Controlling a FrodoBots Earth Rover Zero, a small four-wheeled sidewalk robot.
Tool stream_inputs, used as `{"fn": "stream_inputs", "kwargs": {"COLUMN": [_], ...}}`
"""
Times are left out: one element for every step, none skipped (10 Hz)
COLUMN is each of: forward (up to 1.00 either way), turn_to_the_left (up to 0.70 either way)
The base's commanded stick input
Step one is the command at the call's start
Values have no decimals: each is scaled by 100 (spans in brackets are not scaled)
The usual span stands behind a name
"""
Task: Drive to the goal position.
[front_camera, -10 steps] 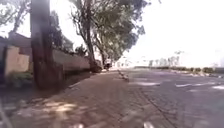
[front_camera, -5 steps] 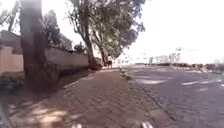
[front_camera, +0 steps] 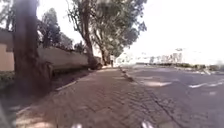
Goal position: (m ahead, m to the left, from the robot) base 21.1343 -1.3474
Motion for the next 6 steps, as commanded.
{"fn": "stream_inputs", "kwargs": {"forward": [70,70,70,70,70,70], "turn_to_the_left": [0,0,0,0,0,0]}}
